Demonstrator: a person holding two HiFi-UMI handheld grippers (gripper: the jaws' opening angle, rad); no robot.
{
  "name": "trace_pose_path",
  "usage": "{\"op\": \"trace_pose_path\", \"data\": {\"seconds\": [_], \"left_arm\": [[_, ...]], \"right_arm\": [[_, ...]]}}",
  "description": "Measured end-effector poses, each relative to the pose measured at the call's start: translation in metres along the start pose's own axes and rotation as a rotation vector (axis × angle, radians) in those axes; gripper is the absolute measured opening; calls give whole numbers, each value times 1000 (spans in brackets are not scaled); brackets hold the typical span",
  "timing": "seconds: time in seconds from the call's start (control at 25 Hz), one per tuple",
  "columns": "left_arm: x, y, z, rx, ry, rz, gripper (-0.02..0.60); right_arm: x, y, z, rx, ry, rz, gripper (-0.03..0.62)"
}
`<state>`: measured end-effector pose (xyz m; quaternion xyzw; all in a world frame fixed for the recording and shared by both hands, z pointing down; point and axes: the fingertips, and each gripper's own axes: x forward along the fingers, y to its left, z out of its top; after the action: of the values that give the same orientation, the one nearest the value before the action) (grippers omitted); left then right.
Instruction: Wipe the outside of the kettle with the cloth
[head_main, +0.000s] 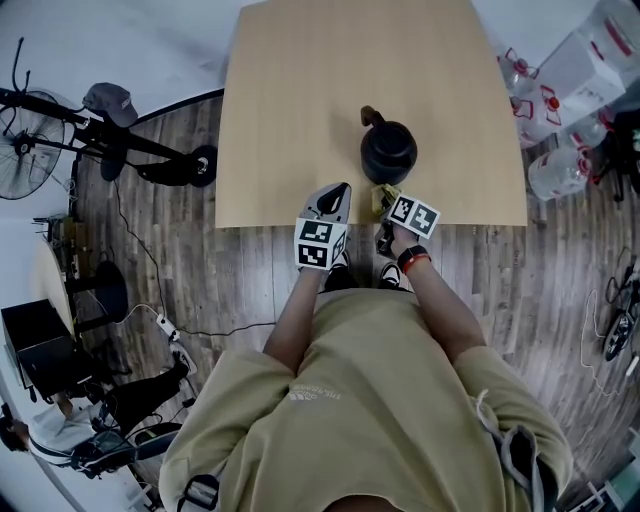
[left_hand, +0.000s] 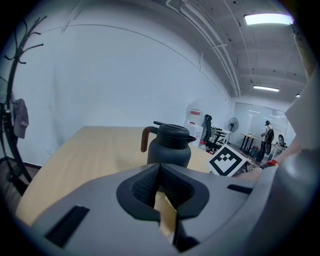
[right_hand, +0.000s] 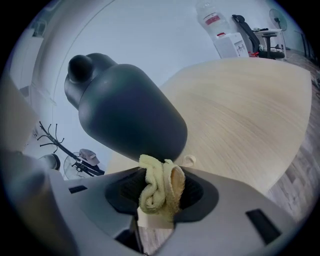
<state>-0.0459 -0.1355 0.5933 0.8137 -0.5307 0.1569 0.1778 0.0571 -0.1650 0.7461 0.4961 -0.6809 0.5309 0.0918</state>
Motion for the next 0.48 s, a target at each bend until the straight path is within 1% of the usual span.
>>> {"op": "trace_pose_path", "data": {"seconds": [0.28, 0.48], "left_arm": [[7, -12, 5, 5, -8, -7, 25], [11, -21, 7, 13, -6, -15, 25]], "right_arm": [[-14, -28, 23, 41, -42, -14, 163], [-18, -43, 46, -8, -40, -27, 163]]}}
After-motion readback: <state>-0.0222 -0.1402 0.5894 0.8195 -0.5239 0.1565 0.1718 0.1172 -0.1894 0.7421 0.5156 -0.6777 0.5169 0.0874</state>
